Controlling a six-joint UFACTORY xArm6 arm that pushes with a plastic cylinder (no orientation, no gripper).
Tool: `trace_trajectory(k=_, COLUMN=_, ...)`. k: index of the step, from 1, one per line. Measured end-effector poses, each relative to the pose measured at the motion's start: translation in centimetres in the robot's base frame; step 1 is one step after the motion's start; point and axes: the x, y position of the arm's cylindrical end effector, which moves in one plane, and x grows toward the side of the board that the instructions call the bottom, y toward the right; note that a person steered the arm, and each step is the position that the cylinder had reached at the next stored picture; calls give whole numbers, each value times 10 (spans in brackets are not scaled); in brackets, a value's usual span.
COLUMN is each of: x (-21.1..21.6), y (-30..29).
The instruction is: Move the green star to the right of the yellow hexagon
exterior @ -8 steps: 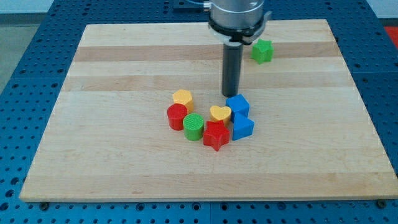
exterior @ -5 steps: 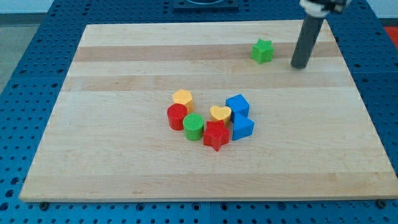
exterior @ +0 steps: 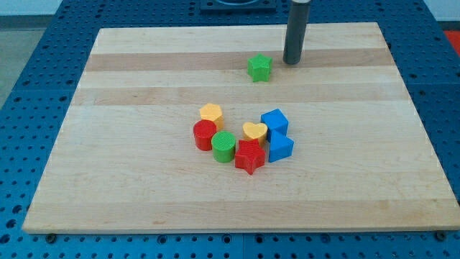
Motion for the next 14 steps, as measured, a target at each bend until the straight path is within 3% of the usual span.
trace_trajectory(k=2, x=69, y=-70)
trace_trajectory(k=4, x=22, y=-71)
trace_trajectory(k=6, x=104, y=-101)
trace_trajectory(k=8, x=55, y=-99)
trace_trajectory(k=9, x=52, y=-131)
trace_trajectory(k=12, x=101, y=-151)
trace_trajectory(k=14, x=108, y=-139)
